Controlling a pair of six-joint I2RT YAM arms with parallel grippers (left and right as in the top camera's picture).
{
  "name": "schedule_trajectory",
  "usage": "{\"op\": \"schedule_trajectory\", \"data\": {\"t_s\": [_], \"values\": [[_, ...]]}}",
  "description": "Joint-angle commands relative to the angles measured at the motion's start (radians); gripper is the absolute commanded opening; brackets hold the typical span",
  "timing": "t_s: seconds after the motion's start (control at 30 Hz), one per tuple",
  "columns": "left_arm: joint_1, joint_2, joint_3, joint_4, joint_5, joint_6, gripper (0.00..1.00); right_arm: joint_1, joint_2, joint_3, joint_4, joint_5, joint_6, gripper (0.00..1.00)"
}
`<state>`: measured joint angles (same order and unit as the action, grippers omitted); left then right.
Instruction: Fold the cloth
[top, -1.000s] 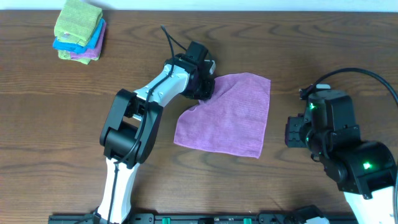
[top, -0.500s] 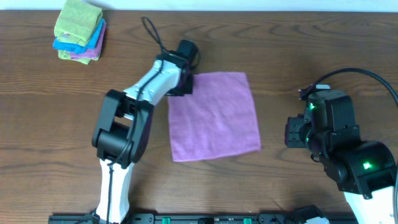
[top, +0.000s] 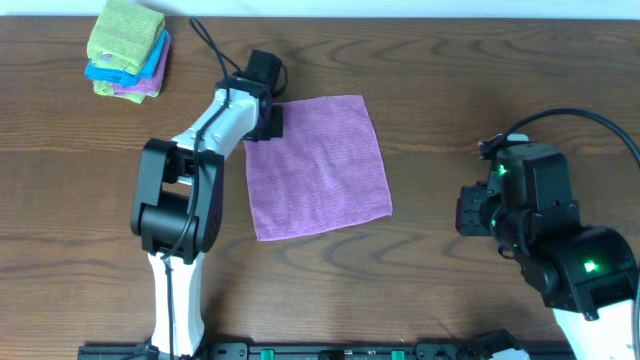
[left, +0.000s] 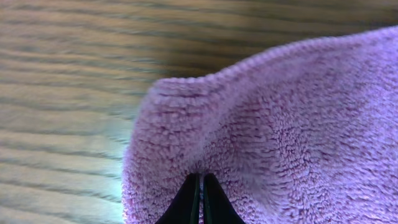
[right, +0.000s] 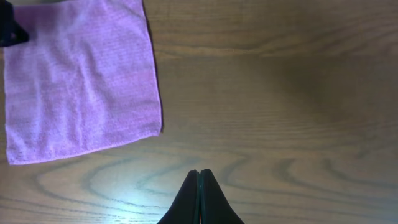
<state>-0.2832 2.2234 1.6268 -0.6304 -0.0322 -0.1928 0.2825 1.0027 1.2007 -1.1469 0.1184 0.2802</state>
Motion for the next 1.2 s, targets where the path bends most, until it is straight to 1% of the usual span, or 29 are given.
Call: {"op": "schedule_trajectory", "data": {"t_s": [0.0, 0.17, 0.37, 0.5, 0.6, 0.67, 0.73, 0.77, 0.83, 0.87, 0.93, 1.0, 1.03, 1.1, 1.17], "values": [[-0.047, 0.074, -0.04, -0.021, 0.063, 0.04, 0.05, -0.008, -0.01, 0.002, 0.006, -0.011, -0.005, 0.01], [-0.046, 0.012, -0.038, -0.048, 0.069, 0.035, 0.05, -0.008, -0.01, 0.002, 0.025, -0.011, -0.005, 0.0], [-0.012, -0.158, -0.038, -0.103, -0.062, -0.013, 0.06, -0.008, -0.011, 0.002, 0.042, -0.011, -0.009, 0.01], [-0.006, -0.273, -0.038, -0.12, -0.052, -0.013, 0.06, -0.008, -0.011, 0.002, 0.042, -0.011, -0.01, 0.03], [-0.005, -0.357, -0.038, -0.132, -0.053, -0.016, 0.06, -0.008, -0.009, 0.002, 0.044, -0.012, -0.016, 0.01], [0.013, -0.375, -0.038, -0.122, -0.048, -0.024, 0.06, -0.008, -0.009, 0.002, 0.045, -0.021, -0.016, 0.01], [0.04, -0.363, -0.038, -0.117, 0.024, -0.025, 0.09, -0.008, -0.009, 0.002, 0.043, -0.034, -0.017, 0.01], [0.06, -0.346, -0.038, -0.117, 0.111, -0.025, 0.12, -0.008, -0.009, 0.002, 0.044, -0.049, -0.022, 0.01], [0.092, -0.311, -0.039, -0.117, 0.228, -0.024, 0.13, -0.008, -0.009, 0.002, 0.044, -0.052, -0.024, 0.01], [0.106, -0.294, -0.039, -0.116, 0.259, -0.024, 0.18, -0.008, -0.009, 0.002, 0.044, -0.052, -0.027, 0.01], [0.142, -0.263, -0.039, -0.098, 0.318, -0.021, 0.49, -0.008, -0.009, 0.002, 0.042, -0.053, -0.028, 0.01], [0.177, -0.24, -0.039, -0.056, 0.409, 0.006, 0.64, -0.008, -0.009, 0.002, 0.036, -0.057, -0.028, 0.01], [0.191, -0.23, -0.039, -0.026, 0.459, 0.02, 0.69, -0.008, -0.009, 0.002, 0.034, -0.057, -0.027, 0.01], [0.211, -0.208, -0.039, 0.04, 0.536, 0.037, 0.73, -0.008, -0.009, 0.002, 0.033, -0.061, -0.027, 0.01], [0.218, -0.185, -0.039, 0.101, 0.578, 0.04, 0.77, -0.008, -0.009, 0.002, 0.034, -0.075, -0.027, 0.01]]}}
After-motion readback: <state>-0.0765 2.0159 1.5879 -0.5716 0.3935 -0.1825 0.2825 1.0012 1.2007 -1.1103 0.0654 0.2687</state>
